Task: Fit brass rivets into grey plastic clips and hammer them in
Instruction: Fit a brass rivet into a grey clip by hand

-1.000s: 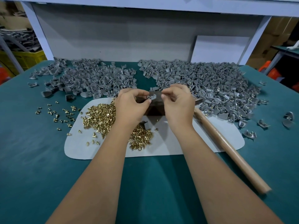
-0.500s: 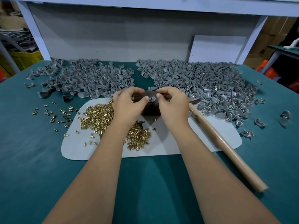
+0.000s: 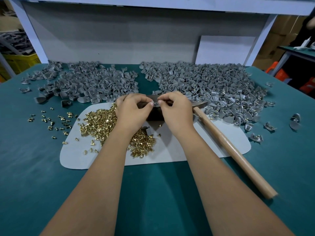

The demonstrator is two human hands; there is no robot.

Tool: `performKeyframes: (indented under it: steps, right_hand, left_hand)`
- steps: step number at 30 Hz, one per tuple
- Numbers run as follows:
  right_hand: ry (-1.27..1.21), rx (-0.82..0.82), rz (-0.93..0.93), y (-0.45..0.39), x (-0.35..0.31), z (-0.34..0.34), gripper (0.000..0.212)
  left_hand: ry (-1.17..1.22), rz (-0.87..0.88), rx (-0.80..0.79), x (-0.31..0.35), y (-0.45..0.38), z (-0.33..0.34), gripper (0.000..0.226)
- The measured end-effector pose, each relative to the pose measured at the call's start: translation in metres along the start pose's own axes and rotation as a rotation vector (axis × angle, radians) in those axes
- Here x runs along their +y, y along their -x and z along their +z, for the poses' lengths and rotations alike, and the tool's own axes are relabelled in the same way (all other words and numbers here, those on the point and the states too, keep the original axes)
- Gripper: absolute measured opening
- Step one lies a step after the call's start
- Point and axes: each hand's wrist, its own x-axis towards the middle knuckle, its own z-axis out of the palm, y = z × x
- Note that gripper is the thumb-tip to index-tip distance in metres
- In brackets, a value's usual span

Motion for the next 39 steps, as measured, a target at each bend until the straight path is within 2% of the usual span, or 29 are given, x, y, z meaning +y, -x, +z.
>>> performKeyframes:
  steps: [28, 39]
  right_hand:
    - [0.002, -0.021, 0.057, -0.0044, -0.0043, 0.0022, 0.007]
    - [0.043, -0.066, 0.076, -0.0049, -0.0065, -0.0007, 0.008]
  left_hand:
    - [0.024, 0.015, -0.035, -0.0003, 0.0002, -0.0019, 0.012]
    - [0.005, 0.002, -0.035, 0.0000, 0.0012, -0.0020, 0.003]
